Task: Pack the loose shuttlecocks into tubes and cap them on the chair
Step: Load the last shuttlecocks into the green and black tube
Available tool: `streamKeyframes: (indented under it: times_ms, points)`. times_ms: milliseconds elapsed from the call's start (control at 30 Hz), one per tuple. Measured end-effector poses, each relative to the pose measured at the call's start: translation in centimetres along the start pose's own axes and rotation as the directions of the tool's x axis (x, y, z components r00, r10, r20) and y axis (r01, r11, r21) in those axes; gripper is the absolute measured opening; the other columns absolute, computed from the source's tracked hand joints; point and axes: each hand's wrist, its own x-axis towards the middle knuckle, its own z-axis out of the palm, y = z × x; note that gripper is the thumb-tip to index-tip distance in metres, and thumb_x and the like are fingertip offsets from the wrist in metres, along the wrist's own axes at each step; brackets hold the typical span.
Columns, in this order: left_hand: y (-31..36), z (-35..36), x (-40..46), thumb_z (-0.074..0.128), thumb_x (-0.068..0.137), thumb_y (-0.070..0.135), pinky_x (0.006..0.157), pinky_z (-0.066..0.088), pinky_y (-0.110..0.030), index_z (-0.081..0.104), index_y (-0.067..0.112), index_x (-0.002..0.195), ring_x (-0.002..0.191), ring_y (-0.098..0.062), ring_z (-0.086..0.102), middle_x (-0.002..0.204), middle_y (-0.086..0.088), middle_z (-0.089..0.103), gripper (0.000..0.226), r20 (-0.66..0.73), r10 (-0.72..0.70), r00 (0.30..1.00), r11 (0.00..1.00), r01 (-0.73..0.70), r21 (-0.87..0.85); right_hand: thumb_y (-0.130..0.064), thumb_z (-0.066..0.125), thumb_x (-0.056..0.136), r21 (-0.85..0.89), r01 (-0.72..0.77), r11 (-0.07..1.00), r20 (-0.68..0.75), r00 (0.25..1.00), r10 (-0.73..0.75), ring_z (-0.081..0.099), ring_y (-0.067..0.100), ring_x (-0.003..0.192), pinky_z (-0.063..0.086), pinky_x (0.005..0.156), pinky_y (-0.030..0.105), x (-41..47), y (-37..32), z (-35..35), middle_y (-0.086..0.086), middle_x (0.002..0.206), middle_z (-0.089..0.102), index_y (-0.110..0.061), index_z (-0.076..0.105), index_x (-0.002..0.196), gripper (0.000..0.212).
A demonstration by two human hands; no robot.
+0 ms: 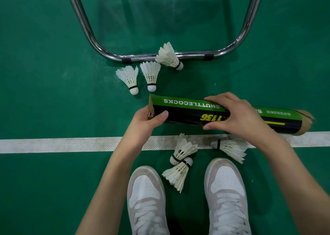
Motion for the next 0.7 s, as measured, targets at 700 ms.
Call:
streamKeyframes:
  times_ms: [700]
  points:
    - [2.1,-3.8,11.8,0.04,0.095,0.002,0.114,0.022,-0.036,0.04,0.014,0.141,0.137,-0.026,0.027,0.148,-0.005,0.037,0.047,-0.085,0.328,0.941,0.543,-0.114,0.832,-0.05,0.076,0.061,-0.163,-0.042,0.986,-0.153,0.988,0.017,0.045,0.023,0.116,0.025,0.104,0.04,0.0,0.8,0.7,0.001,0.125,0.051,-0.026,0.047,0.132,0.08]
